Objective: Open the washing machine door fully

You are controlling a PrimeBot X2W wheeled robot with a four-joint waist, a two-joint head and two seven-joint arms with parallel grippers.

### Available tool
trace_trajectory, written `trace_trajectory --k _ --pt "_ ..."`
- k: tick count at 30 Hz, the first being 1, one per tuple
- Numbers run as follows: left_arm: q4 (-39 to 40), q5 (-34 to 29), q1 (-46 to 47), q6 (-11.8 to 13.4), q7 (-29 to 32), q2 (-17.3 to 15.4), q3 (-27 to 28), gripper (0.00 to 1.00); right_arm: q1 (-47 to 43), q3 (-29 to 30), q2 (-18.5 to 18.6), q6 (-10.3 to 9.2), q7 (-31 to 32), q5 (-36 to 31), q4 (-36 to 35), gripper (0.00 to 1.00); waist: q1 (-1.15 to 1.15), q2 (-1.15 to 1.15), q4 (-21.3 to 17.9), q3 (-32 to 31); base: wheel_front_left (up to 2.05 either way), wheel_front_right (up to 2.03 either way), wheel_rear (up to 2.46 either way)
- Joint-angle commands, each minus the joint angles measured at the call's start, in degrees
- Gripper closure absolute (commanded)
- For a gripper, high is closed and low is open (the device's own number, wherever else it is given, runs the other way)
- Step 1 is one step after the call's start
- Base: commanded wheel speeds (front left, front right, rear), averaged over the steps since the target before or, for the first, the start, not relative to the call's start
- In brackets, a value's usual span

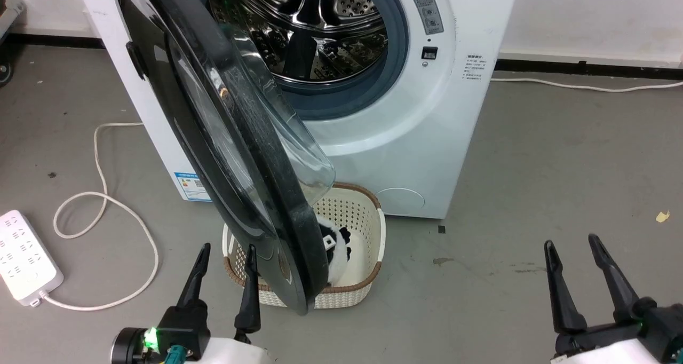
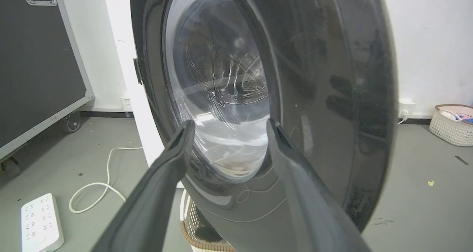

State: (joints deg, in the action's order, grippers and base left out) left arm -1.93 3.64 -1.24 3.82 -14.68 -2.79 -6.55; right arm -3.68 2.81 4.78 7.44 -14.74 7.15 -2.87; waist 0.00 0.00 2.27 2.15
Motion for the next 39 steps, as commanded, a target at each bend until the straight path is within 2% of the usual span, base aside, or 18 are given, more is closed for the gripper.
trace_trajectory --k 1,3,5,6,9,13,14,16,21,24,31,36,39 --pt "-0.24 -0.17 -0.65 -0.43 -0.32 -0.10 -0.05 0.00 -1.16 0.28 -0.57 0.05 -0.25 -0.25 -0.37 0.00 0.00 0.00 0.06 -0.07 0.00 0.00 0.00" --pt "-0.57 0.05 -0.46 -0.31 -0.32 -0.09 -0.37 0.02 -1.58 0.22 -1.29 0.05 -0.25 -0.29 -0.34 0.00 0.00 0.00 -0.04 -0.20 0.00 0.00 0.00" --pt "-0.55 0.10 -0.38 -0.32 -0.32 -0.09 -0.34 0.77 -1.55 0.18 -1.43 0.05 -0.25 -0.21 -0.33 0.00 0.00 0.00 -0.11 -0.23 0.00 0.00 0.00" --pt "-0.52 0.10 -0.34 -0.46 -0.32 -0.09 -0.35 1.00 -1.51 0.15 -1.48 0.05 -0.25 -0.13 -0.28 0.00 0.00 0.00 -0.14 -0.25 0.00 0.00 0.00" --pt "-0.06 -0.25 -0.08 -0.61 -0.32 -0.09 -0.25 1.00 -1.27 0.04 -1.58 0.05 -0.25 0.01 -0.21 0.00 0.00 0.00 -0.23 -0.15 0.00 0.00 0.00" --pt "2.91 1.40 0.46 0.55 -0.32 -0.09 0.88 1.00 -0.85 0.39 -1.65 0.05 -0.26 -0.82 -0.05 0.00 0.00 0.00 -0.30 -0.13 0.00 0.00 0.00" --pt "7.16 2.95 1.05 1.53 -0.32 -0.09 2.64 1.00 -0.41 0.49 -1.71 0.05 -0.26 -0.91 -0.11 0.00 0.00 0.00 -0.45 -0.05 0.00 0.00 0.00" --pt "10.51 3.84 1.85 2.18 -0.32 -0.09 3.91 1.00 -0.19 0.63 -1.74 0.05 -0.26 -0.88 -0.26 0.00 0.00 0.00 -0.44 -0.02 0.00 0.00 0.00" --pt "20.66 6.77 5.39 5.22 -0.32 -0.09 5.80 1.00 -0.01 0.99 -1.79 0.05 -0.26 -0.95 -0.47 0.00 0.00 0.00 -0.32 0.04 0.00 0.00 0.00" --pt "26.12 7.52 8.20 6.23 -0.32 -0.09 5.56 1.00 0.14 1.27 -1.82 0.05 -0.26 -0.94 -0.49 0.00 0.00 0.00 -0.42 0.19 0.00 0.00 0.00" --pt "29.67 4.65 10.82 4.52 -0.32 -0.09 -1.27 1.00 0.53 1.22 -1.85 0.05 -0.26 -1.07 -0.39 0.00 0.00 0.00 -0.93 0.53 0.00 0.00 0.00" --pt "26.05 1.25 9.86 3.52 -0.32 -0.09 -9.44 1.00 0.77 1.54 -1.88 0.05 -0.26 -1.06 -0.41 0.00 0.00 0.00 -1.30 0.89 0.00 0.00 0.00" --pt "21.82 1.92 8.49 3.71 -0.32 -0.09 -14.06 1.00 0.82 1.48 -1.89 0.05 -0.26 -0.85 -0.25 0.00 0.00 0.00 -1.42 1.22 0.00 0.00 0.00"
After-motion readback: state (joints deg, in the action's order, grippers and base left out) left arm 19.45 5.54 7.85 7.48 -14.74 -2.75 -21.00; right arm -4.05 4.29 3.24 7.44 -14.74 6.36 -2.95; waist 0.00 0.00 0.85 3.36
